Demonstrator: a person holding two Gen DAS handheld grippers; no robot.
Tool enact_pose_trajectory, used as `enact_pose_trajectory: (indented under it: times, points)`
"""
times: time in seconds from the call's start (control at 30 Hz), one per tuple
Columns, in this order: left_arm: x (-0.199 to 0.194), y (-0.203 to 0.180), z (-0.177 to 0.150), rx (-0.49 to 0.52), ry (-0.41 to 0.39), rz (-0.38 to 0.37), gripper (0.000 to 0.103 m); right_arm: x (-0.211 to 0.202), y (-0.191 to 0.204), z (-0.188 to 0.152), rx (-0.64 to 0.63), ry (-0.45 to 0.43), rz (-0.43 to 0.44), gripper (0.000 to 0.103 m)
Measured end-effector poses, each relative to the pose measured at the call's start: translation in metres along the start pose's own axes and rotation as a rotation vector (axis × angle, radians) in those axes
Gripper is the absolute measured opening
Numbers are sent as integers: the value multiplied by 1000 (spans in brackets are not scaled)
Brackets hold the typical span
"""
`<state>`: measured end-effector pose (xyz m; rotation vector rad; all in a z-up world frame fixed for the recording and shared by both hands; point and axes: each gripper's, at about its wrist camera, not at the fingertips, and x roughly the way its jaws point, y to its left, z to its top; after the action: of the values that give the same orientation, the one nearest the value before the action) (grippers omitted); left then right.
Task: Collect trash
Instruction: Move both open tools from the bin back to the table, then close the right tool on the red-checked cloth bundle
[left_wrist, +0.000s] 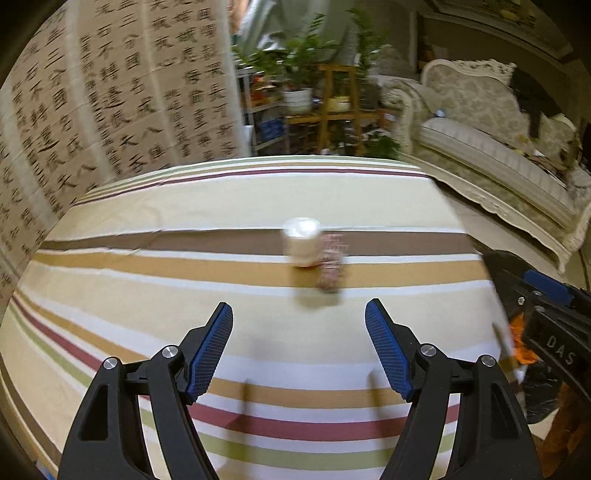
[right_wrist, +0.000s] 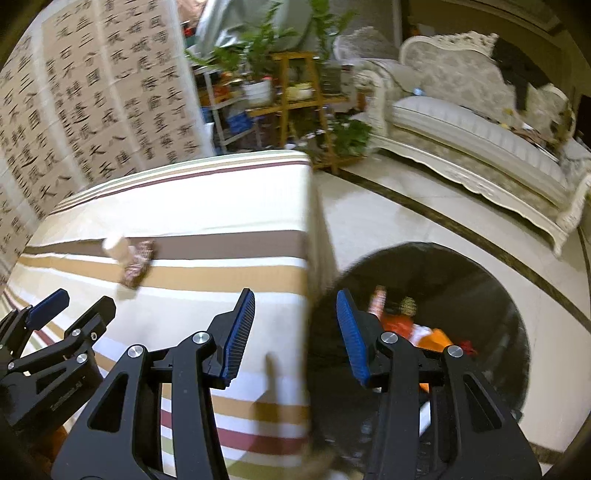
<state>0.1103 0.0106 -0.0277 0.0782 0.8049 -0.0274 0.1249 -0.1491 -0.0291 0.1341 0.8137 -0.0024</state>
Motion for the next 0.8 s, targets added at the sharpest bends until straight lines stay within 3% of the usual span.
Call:
enact_pose_trajectory:
  times: [0.47, 0.8]
  points:
    - [10, 75, -4, -95, 16, 90, 72, 19, 87, 13, -117, 40, 105, 45]
    - [17, 97, -4, -130, 28, 94, 72, 37, 114, 13, -158, 68, 107, 45]
